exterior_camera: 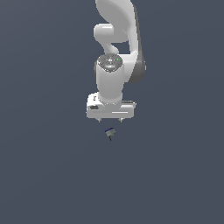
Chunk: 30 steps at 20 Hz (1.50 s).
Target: Pick up the object and move it to a goal position.
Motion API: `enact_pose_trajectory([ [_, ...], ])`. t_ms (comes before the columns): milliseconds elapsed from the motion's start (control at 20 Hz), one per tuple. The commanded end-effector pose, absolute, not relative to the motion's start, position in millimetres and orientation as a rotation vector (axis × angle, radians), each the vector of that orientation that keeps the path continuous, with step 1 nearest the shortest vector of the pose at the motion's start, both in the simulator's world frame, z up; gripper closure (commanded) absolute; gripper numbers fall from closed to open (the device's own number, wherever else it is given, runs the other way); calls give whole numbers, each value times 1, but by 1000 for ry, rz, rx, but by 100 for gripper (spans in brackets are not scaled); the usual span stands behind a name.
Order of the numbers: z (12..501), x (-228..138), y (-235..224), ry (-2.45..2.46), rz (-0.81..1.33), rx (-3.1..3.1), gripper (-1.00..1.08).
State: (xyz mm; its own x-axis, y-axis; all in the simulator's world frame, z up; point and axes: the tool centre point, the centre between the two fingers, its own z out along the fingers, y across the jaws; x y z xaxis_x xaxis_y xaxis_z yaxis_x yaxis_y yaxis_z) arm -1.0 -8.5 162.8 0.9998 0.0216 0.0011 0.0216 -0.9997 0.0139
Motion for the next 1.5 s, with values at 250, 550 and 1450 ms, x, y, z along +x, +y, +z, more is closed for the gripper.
enact_pose_trajectory([
  [250,169,5,-16,19,35,3113,-92],
  [550,176,11,-23,7,68,3097,-92],
  [1450,130,8,-15,251,35,3100,-92],
])
